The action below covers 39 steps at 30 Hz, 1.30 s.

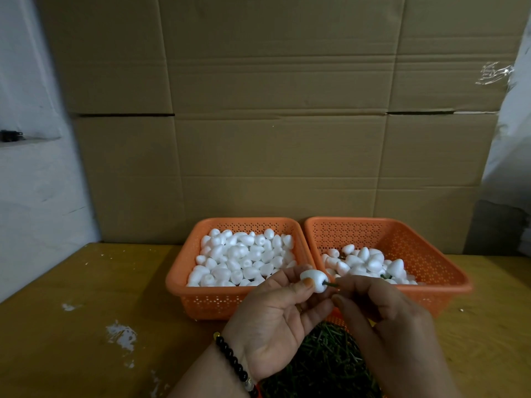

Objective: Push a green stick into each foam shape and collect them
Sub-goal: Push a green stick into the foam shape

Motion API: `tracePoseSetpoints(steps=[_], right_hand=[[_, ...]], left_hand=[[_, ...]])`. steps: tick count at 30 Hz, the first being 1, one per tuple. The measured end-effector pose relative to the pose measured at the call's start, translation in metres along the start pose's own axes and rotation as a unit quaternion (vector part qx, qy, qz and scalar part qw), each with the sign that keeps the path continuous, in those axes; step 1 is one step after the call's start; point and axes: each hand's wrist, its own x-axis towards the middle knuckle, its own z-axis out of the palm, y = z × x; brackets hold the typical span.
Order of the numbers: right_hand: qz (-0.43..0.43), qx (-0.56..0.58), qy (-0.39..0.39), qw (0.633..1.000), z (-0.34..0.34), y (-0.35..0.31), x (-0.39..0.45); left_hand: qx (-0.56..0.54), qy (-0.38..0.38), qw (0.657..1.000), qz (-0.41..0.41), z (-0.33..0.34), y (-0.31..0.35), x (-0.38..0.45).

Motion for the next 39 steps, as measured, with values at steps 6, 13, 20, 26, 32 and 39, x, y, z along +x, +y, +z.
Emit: tracePoseSetpoints(steps=[6,13,20,26,32,39], right_hand=[[-0.003,-0.012,0.001,1.000,-0.001,-0.001,0.002],[0.019,0.034,-0.004,0.999,0.000,-0.001,0.000],[0.002,0.051,-0.038,0.998,0.000,0.001,0.001],[0.013,0.077,-0.041,0.996,0.001,0.000,0.001],[0.084,0.111,-0.050,0.989,-0.003,0.000,0.004],[0.182,0.181,-0.062,0.965,-0.004,-0.002,0.005]], left_hand=[[0.021,-0.006,1.000,0.005,0.001,0.000,0.000],[0.028,-0.006,0.999,0.015,0.001,-0.002,-0.001],[0.050,-0.024,0.998,-0.027,0.000,-0.006,-0.003],[0.046,-0.050,0.995,-0.069,0.006,-0.010,-0.005],[0.035,-0.073,0.996,-0.029,0.002,-0.008,-0.005],[0.144,-0.064,0.983,0.091,0.002,-0.012,-0.003]])
